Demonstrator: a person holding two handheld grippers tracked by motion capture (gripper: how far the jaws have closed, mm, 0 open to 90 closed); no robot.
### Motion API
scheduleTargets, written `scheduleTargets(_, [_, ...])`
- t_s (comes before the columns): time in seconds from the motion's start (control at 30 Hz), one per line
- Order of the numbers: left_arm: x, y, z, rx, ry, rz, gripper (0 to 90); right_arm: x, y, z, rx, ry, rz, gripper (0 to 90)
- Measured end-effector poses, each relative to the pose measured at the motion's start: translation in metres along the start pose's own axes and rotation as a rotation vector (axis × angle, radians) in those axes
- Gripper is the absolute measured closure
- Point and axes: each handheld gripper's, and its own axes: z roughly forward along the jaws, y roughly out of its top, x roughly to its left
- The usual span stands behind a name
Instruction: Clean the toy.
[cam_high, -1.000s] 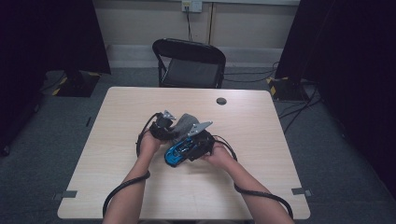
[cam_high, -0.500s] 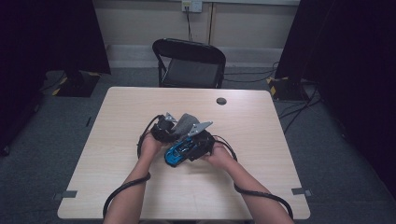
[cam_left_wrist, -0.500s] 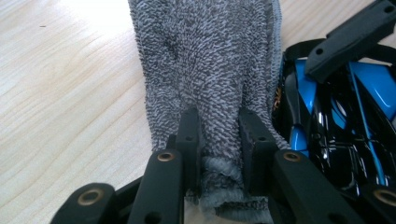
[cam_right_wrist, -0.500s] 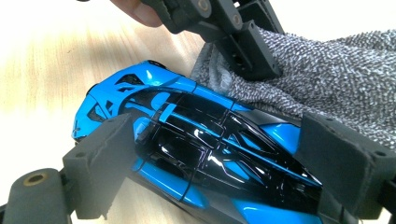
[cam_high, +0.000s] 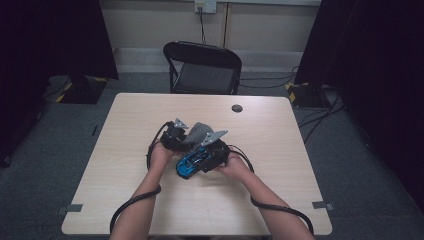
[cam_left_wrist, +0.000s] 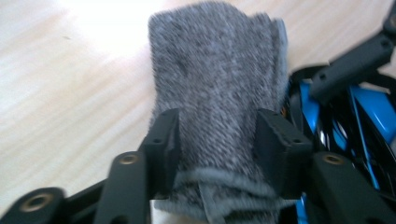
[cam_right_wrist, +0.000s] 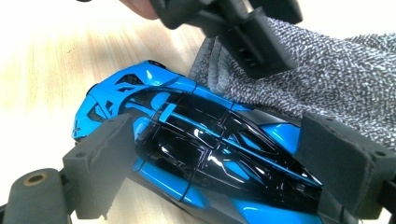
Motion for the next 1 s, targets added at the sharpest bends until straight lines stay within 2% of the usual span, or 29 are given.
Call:
scheduleTargets(0.03, [0.000, 0.000, 0.000, 0.000, 0.000, 0.000, 43.5, 0.000, 0.000, 0.000, 0.000, 0.000, 0.000, 11.4])
scheduleTargets(0.07, [0.001, 0.001, 0.001, -0.016, 0.007, -0.023, 43.3, 0.000, 0.000, 0.000, 0.002, -0.001, 0.000, 11.4])
scheduleTargets(0.13, [0.000, 0.004, 0.005, -0.048, -0.010, -0.083, 43.1, 0.000, 0.000, 0.000, 0.003, 0.000, 0.001, 11.4])
scheduleTargets(0.2, [-0.002, 0.006, 0.010, -0.038, -0.019, -0.084, 42.9, 0.000, 0.001, 0.000, 0.005, -0.001, 0.000, 11.4])
scheduleTargets(0.23, [-0.002, 0.006, 0.010, -0.038, -0.019, -0.084, 46.2, 0.000, 0.001, 0.000, 0.005, -0.001, -0.001, 11.4])
scheduleTargets(0.27, [-0.003, 0.006, 0.012, -0.022, -0.027, -0.077, 53.2, 0.000, 0.001, 0.000, 0.005, 0.000, 0.000, 11.4])
scheduleTargets(0.3, [-0.004, 0.006, 0.016, 0.018, -0.026, -0.054, 56.9, 0.000, 0.001, 0.000, 0.005, 0.000, 0.000, 11.4])
scheduleTargets(0.33, [-0.004, 0.005, 0.018, 0.027, -0.029, -0.042, 60.0, 0.000, 0.000, 0.000, 0.003, 0.000, 0.000, 11.4])
scheduleTargets(0.43, [-0.004, 0.003, 0.020, 0.030, -0.052, -0.050, 69.1, 0.000, 0.000, 0.000, 0.004, 0.000, 0.001, 11.4])
scheduleTargets(0.47, [-0.005, 0.003, 0.020, 0.033, -0.054, -0.028, 71.0, 0.000, 0.000, 0.000, 0.004, 0.000, 0.001, 11.4])
scheduleTargets(0.5, [-0.005, 0.003, 0.020, 0.033, -0.054, -0.028, 71.9, 0.000, 0.000, 0.000, 0.004, 0.000, 0.000, 11.4])
scheduleTargets(0.6, [-0.006, 0.006, 0.017, 0.052, -0.059, 0.031, 73.7, 0.000, 0.000, 0.000, 0.002, -0.001, 0.001, 11.4])
scheduleTargets(0.67, [-0.006, 0.006, 0.016, 0.058, -0.059, 0.042, 74.5, 0.000, 0.000, 0.000, 0.002, -0.001, 0.001, 11.4])
scheduleTargets(0.7, [-0.006, 0.005, 0.013, 0.075, -0.064, 0.077, 74.7, 0.000, 0.000, 0.000, 0.002, -0.001, 0.001, 11.4])
scheduleTargets(0.87, [-0.003, -0.001, 0.007, 0.077, -0.085, 0.066, 74.7, 0.000, 0.001, 0.000, 0.004, 0.001, -0.002, 11.4])
scheduleTargets(1.0, [-0.002, -0.004, 0.002, 0.077, -0.096, 0.073, 74.7, 0.002, 0.001, 0.001, 0.001, 0.002, -0.002, 11.4])
